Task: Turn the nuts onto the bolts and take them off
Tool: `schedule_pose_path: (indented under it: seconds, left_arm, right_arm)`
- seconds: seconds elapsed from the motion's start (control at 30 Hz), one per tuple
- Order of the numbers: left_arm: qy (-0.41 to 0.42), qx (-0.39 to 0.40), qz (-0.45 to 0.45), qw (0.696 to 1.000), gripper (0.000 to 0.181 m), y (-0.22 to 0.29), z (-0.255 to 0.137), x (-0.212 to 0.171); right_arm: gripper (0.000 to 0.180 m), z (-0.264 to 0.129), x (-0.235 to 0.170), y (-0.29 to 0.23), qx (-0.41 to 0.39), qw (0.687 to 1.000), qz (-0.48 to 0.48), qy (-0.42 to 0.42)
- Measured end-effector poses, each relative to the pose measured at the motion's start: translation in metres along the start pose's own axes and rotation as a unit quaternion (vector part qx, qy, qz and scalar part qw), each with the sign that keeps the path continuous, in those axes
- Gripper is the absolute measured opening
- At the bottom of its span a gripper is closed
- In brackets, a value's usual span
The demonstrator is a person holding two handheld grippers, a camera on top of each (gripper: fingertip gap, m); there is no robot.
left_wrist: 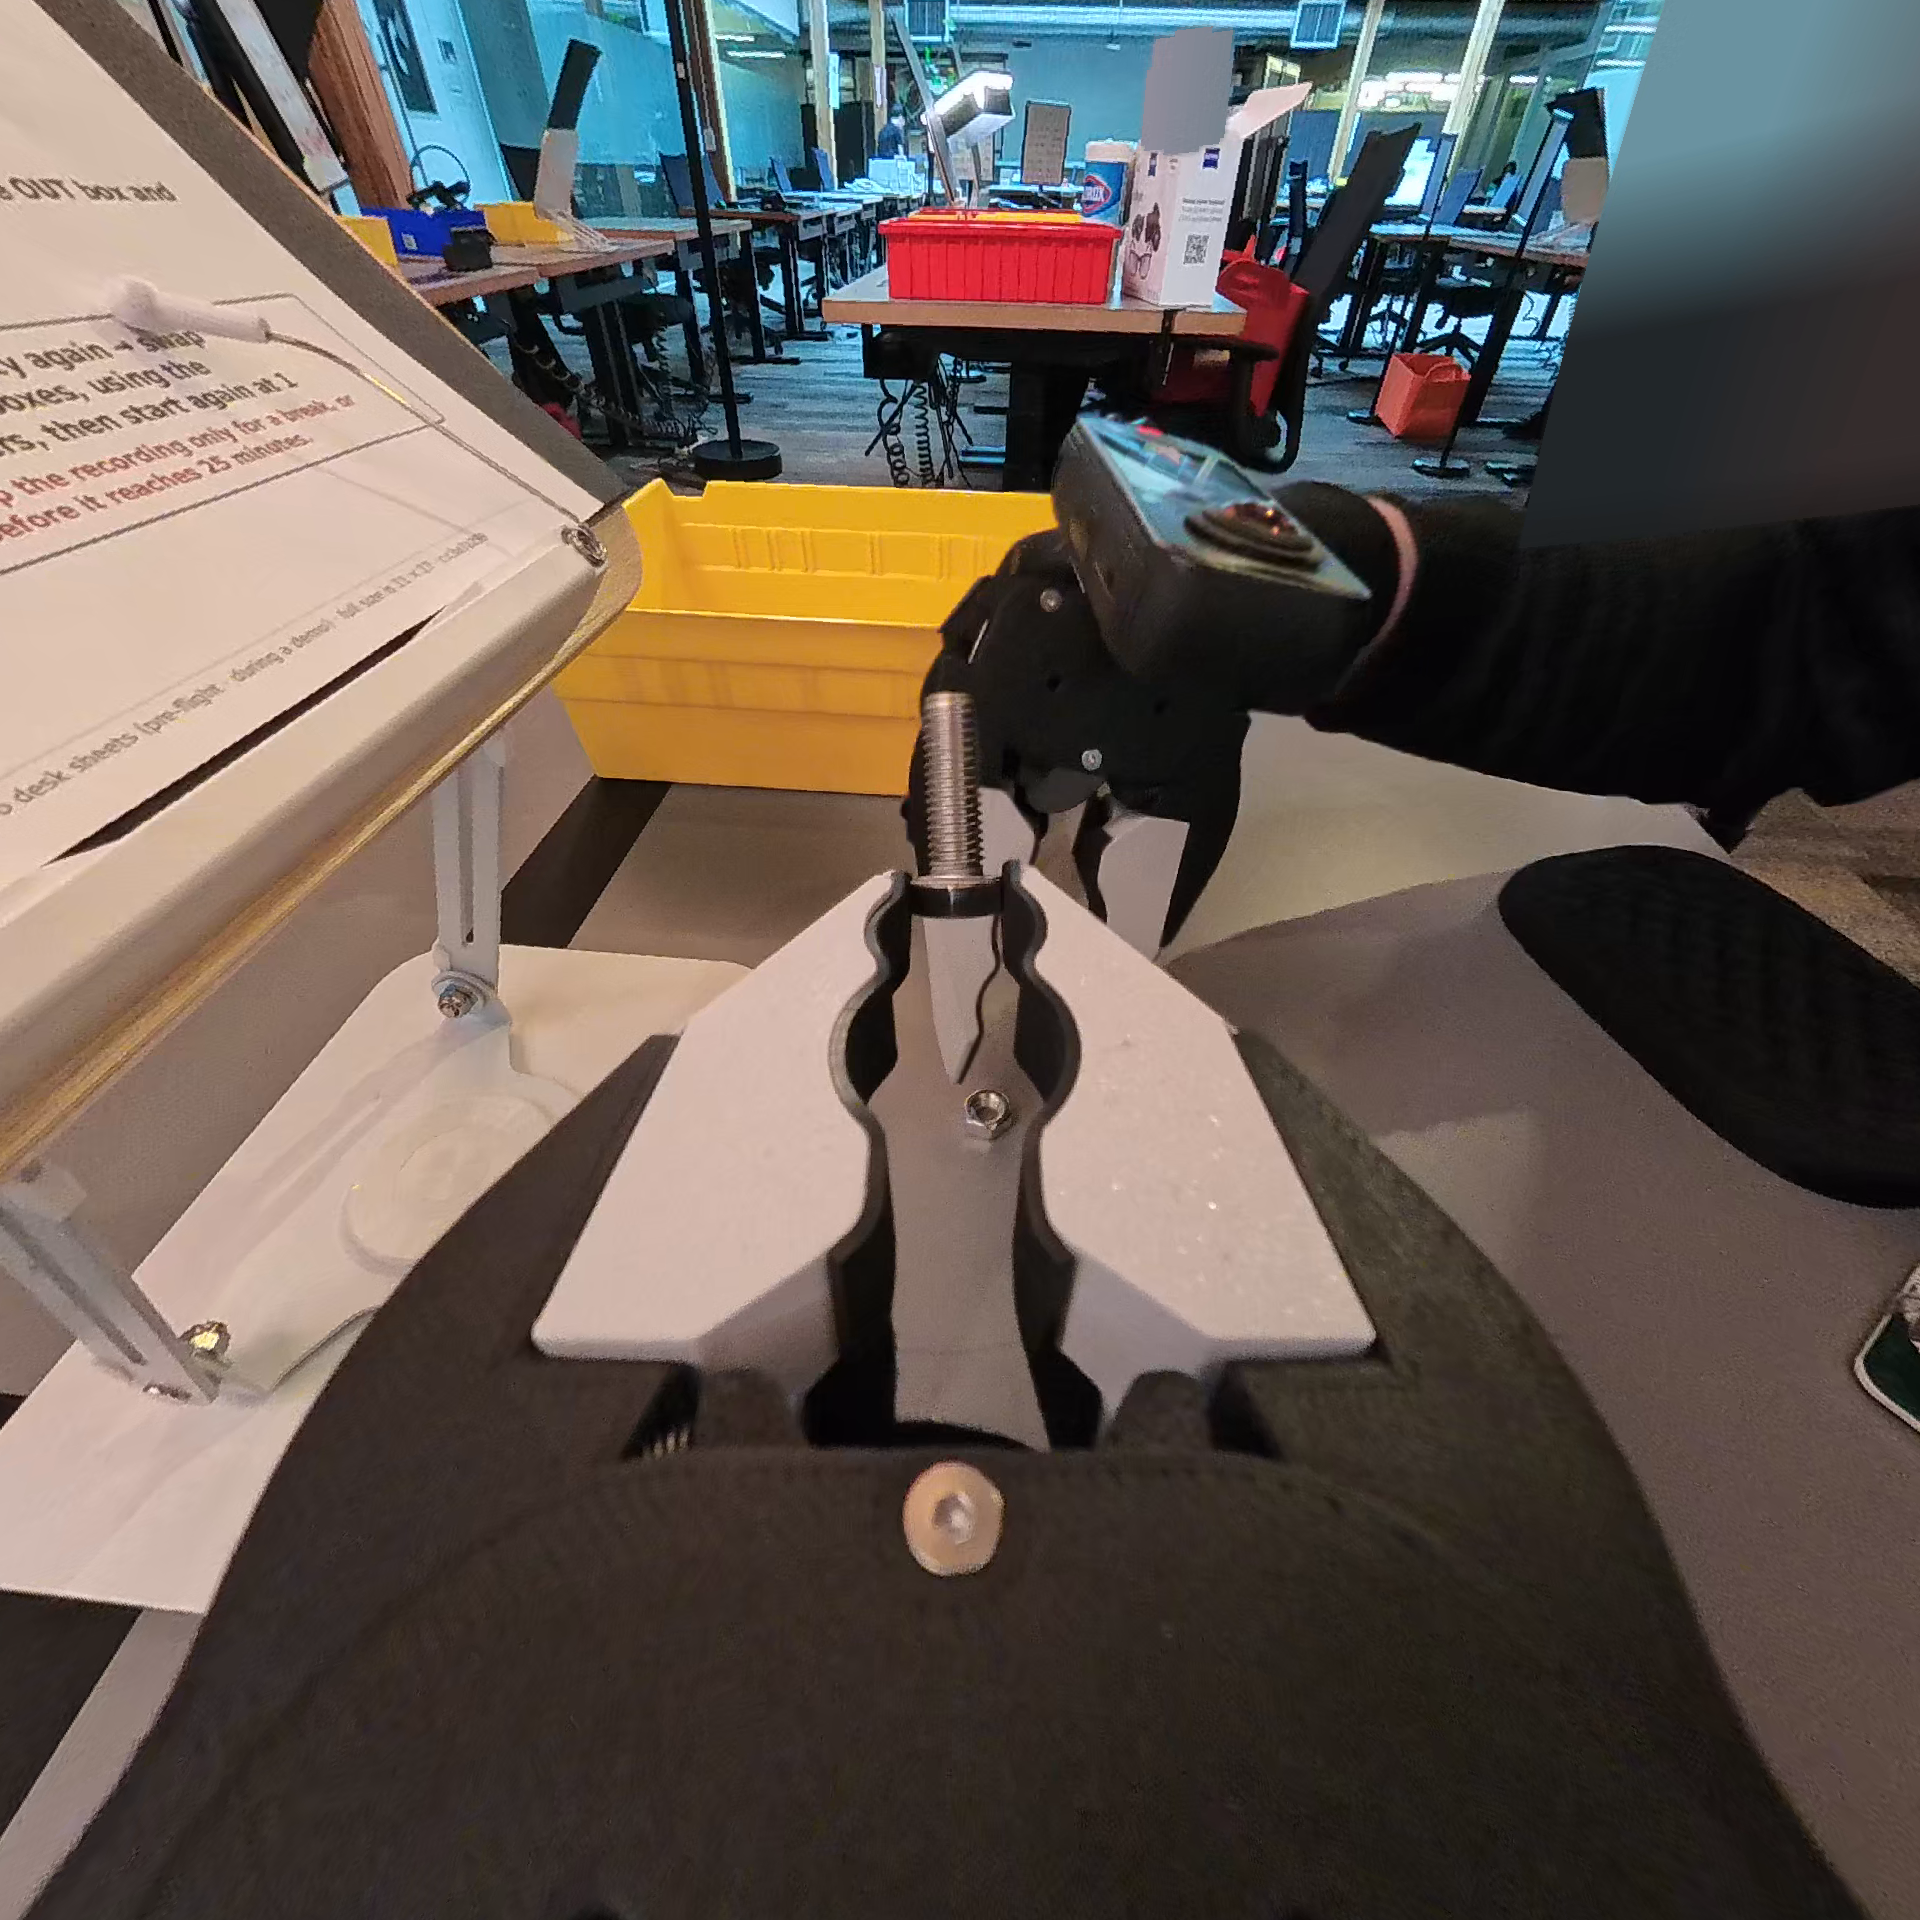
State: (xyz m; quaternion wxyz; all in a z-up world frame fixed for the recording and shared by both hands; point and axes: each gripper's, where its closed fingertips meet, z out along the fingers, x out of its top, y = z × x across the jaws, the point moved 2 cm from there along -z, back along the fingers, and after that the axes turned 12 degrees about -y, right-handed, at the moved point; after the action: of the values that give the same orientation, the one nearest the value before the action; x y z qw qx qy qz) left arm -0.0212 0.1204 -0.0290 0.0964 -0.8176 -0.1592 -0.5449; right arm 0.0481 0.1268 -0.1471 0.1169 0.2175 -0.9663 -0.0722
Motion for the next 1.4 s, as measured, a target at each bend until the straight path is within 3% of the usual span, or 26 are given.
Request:
schedule_pose_path:
  seconds: [0.5,0.57,0.7,0.87,1.07,1.4]
  left_arm:
    - [-0.001,0.003,-0.003,1.0,0.015,-0.003,0.001,-0.003]
    - [0.005,0.002,0.001,1.0,0.015,-0.002,0.0,-0.001]
    - [0.026,-0.016,0.007,0.999,0.015,0.004,-0.005,0.005]
    - [0.049,-0.045,0.017,0.998,0.015,0.014,-0.006,0.01]
    - [0.057,-0.06,0.026,0.996,0.015,0.021,-0.007,0.014]
    - [0.068,-0.07,0.03,0.995,0.015,0.024,-0.01,0.017]
  right_arm:
    - [0.015,0.016,-0.007,0.0,0.044,0.999,-0.021,-0.019]
    - [0.015,-0.005,-0.002,0.005,0.034,0.999,-0.009,0.014]
    - [0.015,-0.084,0.02,0.028,-0.015,0.992,0.008,0.128]
    - [0.014,-0.163,0.05,0.038,-0.046,0.975,-0.036,0.213]
    - [0.015,-0.176,0.074,0.032,-0.024,0.974,-0.099,0.201]
    - [0.015,-0.169,0.079,0.029,-0.016,0.977,-0.13,0.167]
